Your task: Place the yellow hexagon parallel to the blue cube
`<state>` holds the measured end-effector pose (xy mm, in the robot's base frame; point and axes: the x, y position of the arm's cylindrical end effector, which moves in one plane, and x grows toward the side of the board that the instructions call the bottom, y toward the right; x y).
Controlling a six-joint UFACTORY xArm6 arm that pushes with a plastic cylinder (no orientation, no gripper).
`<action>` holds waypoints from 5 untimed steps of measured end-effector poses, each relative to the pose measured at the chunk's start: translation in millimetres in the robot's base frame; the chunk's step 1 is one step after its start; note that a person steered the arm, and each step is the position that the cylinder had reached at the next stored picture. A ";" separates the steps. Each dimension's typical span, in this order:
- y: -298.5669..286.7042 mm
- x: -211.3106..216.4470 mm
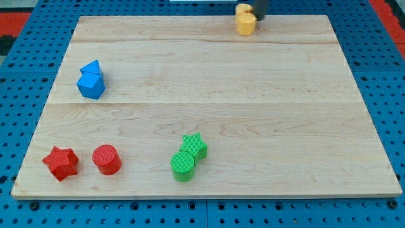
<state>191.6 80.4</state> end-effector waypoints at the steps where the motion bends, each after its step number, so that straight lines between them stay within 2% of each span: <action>1: -87.0 12.4; 2: -77.3 27.8; 3: -92.4 6.8; 4: -38.8 1.6; 5: -35.1 49.2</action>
<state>240.8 45.3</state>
